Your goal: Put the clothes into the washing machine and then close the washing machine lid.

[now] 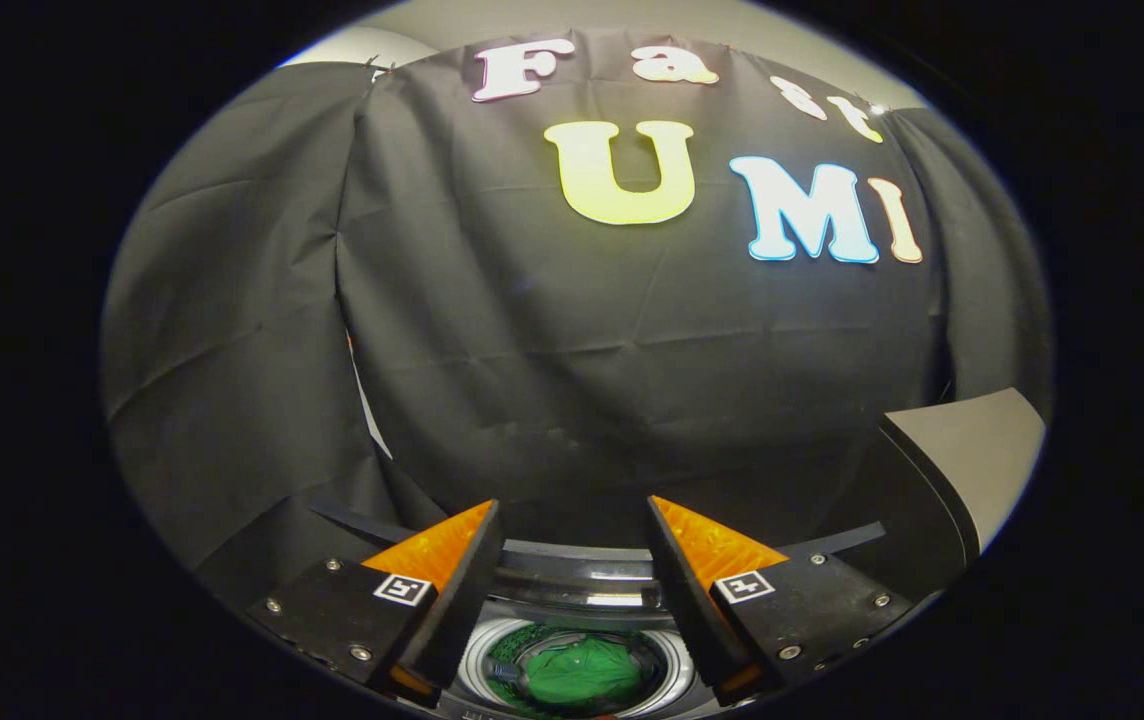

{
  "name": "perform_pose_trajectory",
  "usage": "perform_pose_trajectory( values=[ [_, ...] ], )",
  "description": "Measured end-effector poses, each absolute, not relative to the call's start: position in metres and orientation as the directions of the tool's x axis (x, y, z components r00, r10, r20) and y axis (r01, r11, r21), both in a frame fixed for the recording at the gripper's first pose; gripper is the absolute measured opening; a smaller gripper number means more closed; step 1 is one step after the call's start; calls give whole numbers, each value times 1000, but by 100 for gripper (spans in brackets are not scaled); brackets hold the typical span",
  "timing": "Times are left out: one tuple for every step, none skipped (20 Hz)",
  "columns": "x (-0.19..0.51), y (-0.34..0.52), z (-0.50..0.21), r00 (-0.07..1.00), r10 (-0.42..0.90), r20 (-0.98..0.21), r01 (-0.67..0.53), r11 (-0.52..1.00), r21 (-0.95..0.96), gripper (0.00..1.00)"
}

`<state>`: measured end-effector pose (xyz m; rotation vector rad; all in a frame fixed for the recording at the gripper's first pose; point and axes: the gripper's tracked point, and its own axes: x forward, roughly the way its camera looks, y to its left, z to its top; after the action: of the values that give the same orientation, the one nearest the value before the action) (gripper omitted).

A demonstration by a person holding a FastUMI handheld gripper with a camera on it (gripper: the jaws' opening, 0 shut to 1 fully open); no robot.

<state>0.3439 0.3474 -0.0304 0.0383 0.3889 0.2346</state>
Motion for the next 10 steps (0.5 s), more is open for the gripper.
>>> perform_pose_trajectory(
  values=[
    [339,348,-32,900,233,-368,-220,972,79,88],
    [333,348,-32,901,234,-365,-221,972,77,88],
    [329,347,-34,903,235,-361,-223,972,75,88],
    [326,347,-35,905,236,-354,-224,972,74,88],
    [320,347,-36,908,236,-346,-225,972,73,87],
    [317,347,-38,911,235,-340,-224,972,72,87],
    [313,346,-40,912,233,-338,-222,972,71,87],
    [309,346,-41,913,231,-336,-220,973,69,87],
    [304,346,-44,913,230,-337,-220,973,70,88],
    [300,347,-46,914,234,-333,-221,972,76,87]
  ],
)
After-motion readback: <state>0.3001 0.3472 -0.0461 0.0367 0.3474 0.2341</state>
